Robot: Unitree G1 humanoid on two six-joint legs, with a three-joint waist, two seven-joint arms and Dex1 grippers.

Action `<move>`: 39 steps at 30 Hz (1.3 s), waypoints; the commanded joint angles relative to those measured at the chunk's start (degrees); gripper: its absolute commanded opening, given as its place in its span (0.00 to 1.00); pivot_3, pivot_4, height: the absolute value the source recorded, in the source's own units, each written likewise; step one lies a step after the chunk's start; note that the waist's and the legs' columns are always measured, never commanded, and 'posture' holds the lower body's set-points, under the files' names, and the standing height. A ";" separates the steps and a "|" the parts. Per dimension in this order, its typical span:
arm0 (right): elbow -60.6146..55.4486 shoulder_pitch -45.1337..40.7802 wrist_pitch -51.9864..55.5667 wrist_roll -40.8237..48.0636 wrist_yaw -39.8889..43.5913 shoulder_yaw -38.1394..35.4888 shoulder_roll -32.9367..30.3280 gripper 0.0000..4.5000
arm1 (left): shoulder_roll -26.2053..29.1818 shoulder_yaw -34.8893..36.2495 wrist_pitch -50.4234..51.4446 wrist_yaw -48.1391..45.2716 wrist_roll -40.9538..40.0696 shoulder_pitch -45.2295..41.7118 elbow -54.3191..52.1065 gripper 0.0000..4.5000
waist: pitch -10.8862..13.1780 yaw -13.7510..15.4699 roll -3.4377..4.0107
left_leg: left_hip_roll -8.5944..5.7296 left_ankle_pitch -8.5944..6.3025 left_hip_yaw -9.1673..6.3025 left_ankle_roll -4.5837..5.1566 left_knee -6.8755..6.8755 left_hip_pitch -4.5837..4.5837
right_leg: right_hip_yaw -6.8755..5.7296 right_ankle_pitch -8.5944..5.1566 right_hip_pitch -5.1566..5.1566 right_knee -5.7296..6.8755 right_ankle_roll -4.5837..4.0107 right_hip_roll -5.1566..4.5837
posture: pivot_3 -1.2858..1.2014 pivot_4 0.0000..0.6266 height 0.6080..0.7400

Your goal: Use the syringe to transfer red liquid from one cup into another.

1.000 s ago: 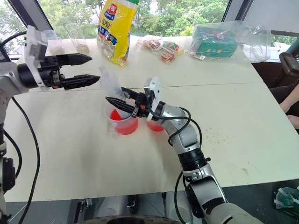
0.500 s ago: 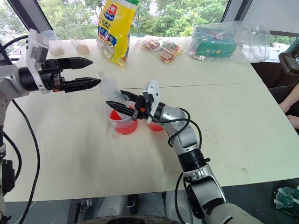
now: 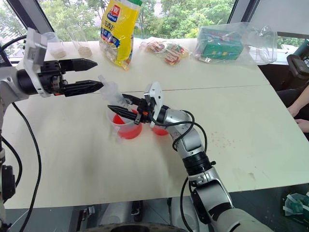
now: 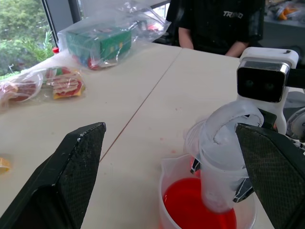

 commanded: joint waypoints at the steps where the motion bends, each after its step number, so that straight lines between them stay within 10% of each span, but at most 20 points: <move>1: 0.20 -0.37 -0.09 0.10 0.37 0.46 0.47 0.30 | -1.84 0.32 -0.68 2.03 -0.56 -0.55 -2.57 1.00 | 0.00 0.00 0.00 | 0.00 0.00 0.00 0.00 0.00 0.01 | 0.00 0.00 0.01 0.00 0.00 0.00 | 0.52 0.24 1.00; 13: 0.19 -1.21 0.64 -0.31 0.49 0.50 0.80 0.30 | -5.95 -1.63 0.83 5.24 -0.85 2.95 -6.70 1.00 | -0.02 0.02 -0.03 | 0.02 0.01 -0.04 -0.02 0.00 0.07 | 0.00 0.01 0.07 0.00 -0.02 0.01 | 0.52 0.24 1.00; 23: 0.25 -1.42 1.20 -0.66 0.88 0.55 0.97 0.30 | -6.71 -1.29 1.67 5.77 -2.26 3.24 -7.23 0.02 | -0.02 -0.01 -0.04 | 0.02 0.02 -0.04 -0.03 0.00 0.20 | 0.01 0.01 0.19 -0.01 -0.04 0.02 | 0.52 0.24 1.00; 39: 1.53 -1.27 4.99 0.06 2.29 1.99 1.22 0.30 | -7.30 1.04 0.23 8.09 -2.33 -3.01 -3.34 0.01 | -0.01 0.02 -0.02 | 0.02 0.02 -0.04 -0.03 -0.01 0.19 | 0.01 0.01 0.19 -0.03 -0.04 0.02 | 0.52 0.24 1.00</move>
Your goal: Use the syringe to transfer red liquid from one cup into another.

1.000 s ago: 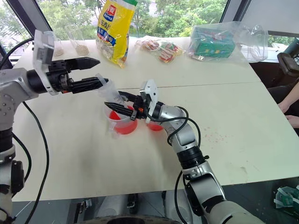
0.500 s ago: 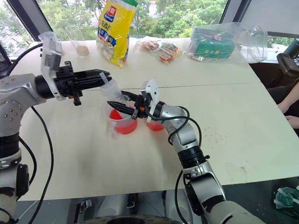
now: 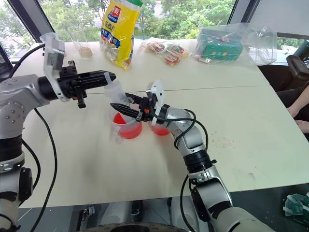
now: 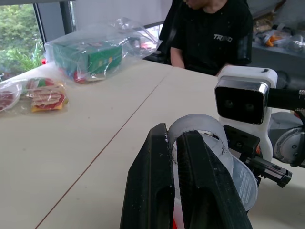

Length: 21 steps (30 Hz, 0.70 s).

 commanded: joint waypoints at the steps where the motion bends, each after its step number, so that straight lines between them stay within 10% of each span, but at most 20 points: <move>1: 0.76 -0.16 0.71 -0.43 2.32 3.58 1.19 0.30 | 0.25 1.89 -1.62 1.39 0.08 -3.89 0.30 0.01 | 0.00 -0.05 0.00 | 0.00 0.00 0.00 0.00 0.00 0.00 | 0.00 0.00 0.00 -0.01 0.00 0.00 | 0.52 0.24 1.00; 21: 1.18 0.50 0.69 -0.93 3.07 4.79 0.55 0.30 | 0.66 2.73 -3.89 1.59 1.34 -8.39 4.20 0.01 | 0.00 -0.02 0.00 | 0.00 0.00 0.00 0.00 -0.01 -0.01 | 0.00 0.00 -0.01 -0.02 0.00 0.00 | 0.52 0.24 1.00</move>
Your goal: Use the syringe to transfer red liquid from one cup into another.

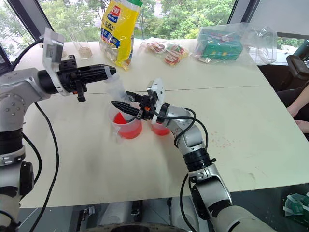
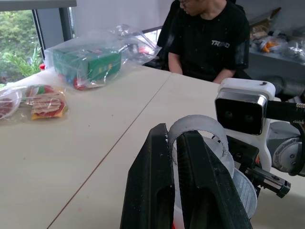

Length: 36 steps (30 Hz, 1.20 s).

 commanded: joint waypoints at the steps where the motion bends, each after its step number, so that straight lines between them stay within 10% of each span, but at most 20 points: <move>1: -0.02 1.26 1.08 -1.07 3.27 4.98 0.57 0.30 | 0.68 3.52 -3.87 2.28 1.28 -4.95 0.65 0.01 | 0.00 0.01 0.00 | 0.00 0.00 0.00 0.00 0.00 0.00 | 0.00 0.00 0.00 0.00 0.00 0.00 | 0.52 0.24 1.00; 36: -0.93 -0.66 2.01 0.05 2.59 3.15 0.34 0.30 | 1.22 1.99 -4.08 1.45 2.17 -2.97 0.10 0.08 | 0.00 -0.02 0.01 | 0.00 0.00 -0.01 0.00 0.00 -0.01 | 0.00 0.00 -0.01 -0.02 0.00 -0.01 | 0.52 0.24 1.00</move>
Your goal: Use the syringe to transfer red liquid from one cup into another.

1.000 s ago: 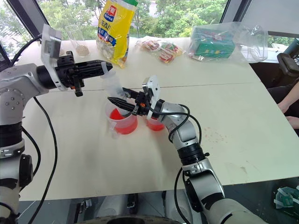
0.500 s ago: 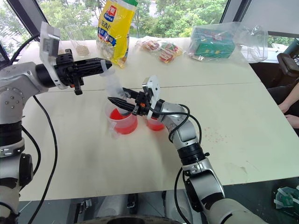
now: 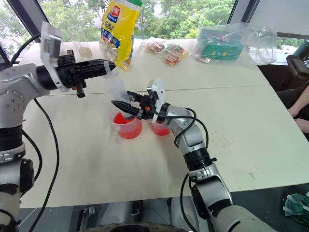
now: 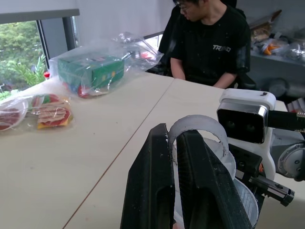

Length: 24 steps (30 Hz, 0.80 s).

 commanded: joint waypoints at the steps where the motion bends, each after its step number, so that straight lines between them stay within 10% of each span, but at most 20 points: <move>1: -1.38 -0.53 1.33 0.20 2.54 3.04 0.52 0.30 | 1.16 2.07 -2.30 1.37 1.44 -1.18 -1.02 0.16 | 0.00 -0.04 0.00 | 0.00 0.00 0.00 0.00 0.00 0.00 | 0.00 0.00 0.00 0.00 0.00 0.00 | 0.52 0.24 1.00; 10: -5.79 -2.31 4.65 3.04 -0.41 -1.07 1.11 0.30 | 3.67 1.35 -1.80 -0.90 2.11 2.80 -4.65 0.99 | 0.01 -0.06 0.02 | 0.01 0.00 0.00 0.00 -0.02 -0.09 | 0.00 0.00 -0.10 -0.01 0.00 -0.01 | 0.52 0.24 1.00; 24: -8.43 -7.12 7.77 7.29 -6.09 -6.52 1.69 0.30 | 7.86 3.73 -3.71 -2.86 2.69 8.45 -6.20 0.99 | 0.05 0.18 0.08 | 0.00 -0.02 0.01 0.02 -0.06 -0.33 | -0.02 0.00 -0.35 -0.02 -0.01 -0.05 | 0.52 0.24 1.00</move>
